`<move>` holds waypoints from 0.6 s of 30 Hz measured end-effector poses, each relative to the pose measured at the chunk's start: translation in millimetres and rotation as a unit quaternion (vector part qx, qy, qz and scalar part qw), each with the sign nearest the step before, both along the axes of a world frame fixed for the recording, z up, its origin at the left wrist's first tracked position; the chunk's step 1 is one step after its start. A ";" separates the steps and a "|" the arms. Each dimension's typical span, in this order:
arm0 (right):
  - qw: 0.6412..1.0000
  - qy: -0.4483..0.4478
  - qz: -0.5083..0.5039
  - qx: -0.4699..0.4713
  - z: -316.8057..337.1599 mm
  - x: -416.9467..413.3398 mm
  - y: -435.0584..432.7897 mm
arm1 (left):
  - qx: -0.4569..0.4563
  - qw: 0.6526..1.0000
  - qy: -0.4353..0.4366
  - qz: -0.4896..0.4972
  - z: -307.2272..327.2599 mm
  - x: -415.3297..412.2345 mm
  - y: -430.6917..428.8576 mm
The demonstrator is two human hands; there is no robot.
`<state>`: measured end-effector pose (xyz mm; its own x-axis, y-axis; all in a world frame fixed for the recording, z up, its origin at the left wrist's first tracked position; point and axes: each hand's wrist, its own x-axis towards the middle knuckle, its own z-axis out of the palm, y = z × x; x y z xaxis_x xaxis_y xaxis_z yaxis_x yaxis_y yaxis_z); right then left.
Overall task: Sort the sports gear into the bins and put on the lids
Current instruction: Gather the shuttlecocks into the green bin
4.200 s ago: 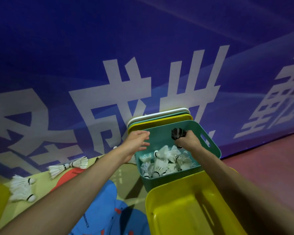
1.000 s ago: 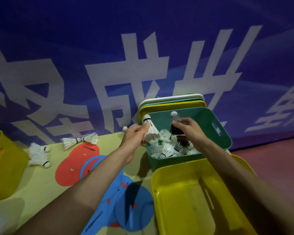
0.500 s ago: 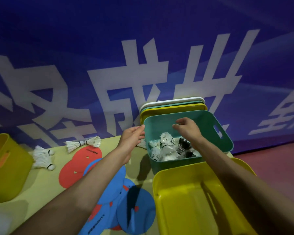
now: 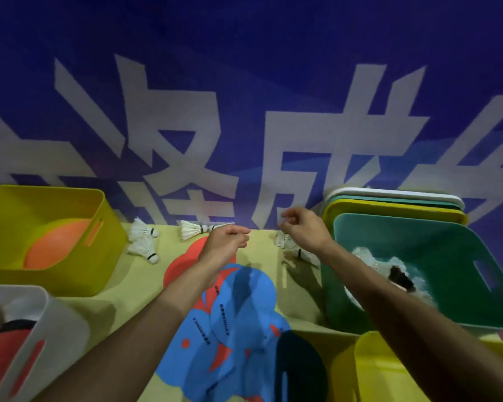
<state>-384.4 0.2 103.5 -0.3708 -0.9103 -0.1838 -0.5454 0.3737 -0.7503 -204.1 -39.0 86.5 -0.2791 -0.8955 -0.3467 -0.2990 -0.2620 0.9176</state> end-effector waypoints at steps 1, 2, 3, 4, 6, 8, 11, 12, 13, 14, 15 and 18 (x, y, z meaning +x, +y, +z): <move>1.000 0.009 0.011 0.009 -5.5 9.0 -10.5 | 0.002 1.000 -0.005 0.012 -5.1 11.4 -7.9; 0.999 0.019 0.024 0.022 -11.4 18.1 -21.4 | 0.000 1.000 -0.012 0.023 -10.4 22.5 -15.6; 0.998 0.027 0.037 0.034 -17.6 27.3 -32.5 | -0.003 0.999 -0.020 0.036 -16.3 34.0 -23.9; 0.997 0.031 0.047 0.043 -23.9 36.4 -43.6 | -0.006 0.998 -0.027 0.050 -22.2 45.3 -31.6; 0.995 0.046 0.069 0.060 -36.0 53.9 -65.1 | -0.003 0.995 -0.038 0.087 -35.6 68.3 -46.7; 0.989 0.072 0.099 0.081 -48.6 71.0 -85.2 | 0.009 0.991 -0.054 0.118 -51.5 92.7 -61.0; 0.978 0.100 0.139 0.115 -71.3 93.1 -111.0 | 0.038 0.986 -0.073 0.148 -79.1 126.9 -80.0; 0.975 0.110 0.147 0.124 -78.6 99.6 -118.5 | 0.046 0.983 -0.079 0.161 -86.7 136.5 -86.0; 0.972 0.119 0.153 0.132 -85.9 105.5 -125.4 | 0.055 0.980 -0.080 0.176 -95.7 145.6 -92.6; 0.969 0.128 0.159 0.139 -93.3 110.5 -132.2 | 0.063 0.976 -0.083 0.193 -103.6 153.6 -98.8; 0.966 0.139 0.166 0.144 -100.1 114.7 -138.6 | 0.073 0.971 -0.085 0.210 -111.1 160.6 -104.7; 0.955 0.179 0.175 0.161 -117.2 123.8 -155.8 | 0.100 0.956 -0.091 0.260 -129.8 174.6 -117.5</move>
